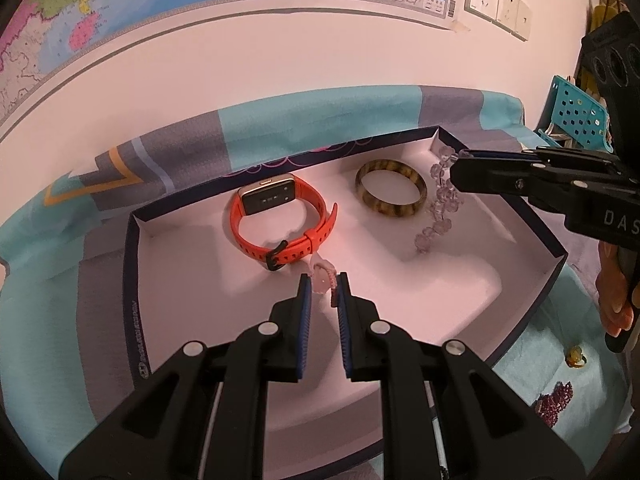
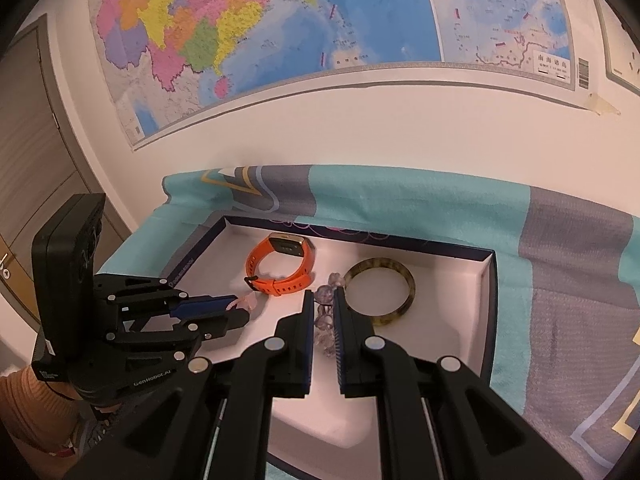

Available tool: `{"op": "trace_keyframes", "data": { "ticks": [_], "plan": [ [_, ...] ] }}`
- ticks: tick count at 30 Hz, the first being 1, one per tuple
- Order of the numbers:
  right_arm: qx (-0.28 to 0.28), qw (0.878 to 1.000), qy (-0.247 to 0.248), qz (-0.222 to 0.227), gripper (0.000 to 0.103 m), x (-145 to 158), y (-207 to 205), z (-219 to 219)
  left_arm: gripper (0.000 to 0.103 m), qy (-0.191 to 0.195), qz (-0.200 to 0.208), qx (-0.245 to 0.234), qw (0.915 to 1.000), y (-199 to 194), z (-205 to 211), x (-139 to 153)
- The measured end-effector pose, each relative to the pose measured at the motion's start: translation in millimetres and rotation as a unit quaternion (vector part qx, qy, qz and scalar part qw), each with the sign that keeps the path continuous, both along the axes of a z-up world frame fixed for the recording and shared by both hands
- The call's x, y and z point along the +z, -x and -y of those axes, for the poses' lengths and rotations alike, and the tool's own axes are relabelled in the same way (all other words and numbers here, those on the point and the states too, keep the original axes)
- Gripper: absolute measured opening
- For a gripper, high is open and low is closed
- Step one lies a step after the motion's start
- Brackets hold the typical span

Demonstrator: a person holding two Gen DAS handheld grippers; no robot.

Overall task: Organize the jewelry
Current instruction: 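Carry the hair tie with the left tool while the right tool carries the crystal bracelet into the box, then open the left tool beside the smartwatch while the right tool releases the crystal bracelet by the bangle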

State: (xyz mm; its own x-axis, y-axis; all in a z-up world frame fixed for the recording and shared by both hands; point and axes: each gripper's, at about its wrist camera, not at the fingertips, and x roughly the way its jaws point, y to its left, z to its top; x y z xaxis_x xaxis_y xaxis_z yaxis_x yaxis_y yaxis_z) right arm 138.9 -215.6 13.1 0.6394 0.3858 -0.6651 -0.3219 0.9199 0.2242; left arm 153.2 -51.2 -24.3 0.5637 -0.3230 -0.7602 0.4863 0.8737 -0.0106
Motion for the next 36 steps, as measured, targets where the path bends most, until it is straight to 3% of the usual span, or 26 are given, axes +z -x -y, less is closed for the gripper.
{"op": "trace_keyframes", "data": {
  "ticks": [33, 36],
  "plan": [
    [-0.018, 0.999, 0.011, -0.038, 0.012, -23.1, -13.3, 7.3, 0.017, 0.01, -0.027, 0.02, 0.9994, -15.0, -5.8, -9.9],
    [-0.019, 0.999, 0.012, -0.036, 0.012, -21.8, -11.4, 8.7, 0.023, 0.01, -0.026, 0.02, 0.9994, -14.8, -5.4, -9.6]
  ]
}}
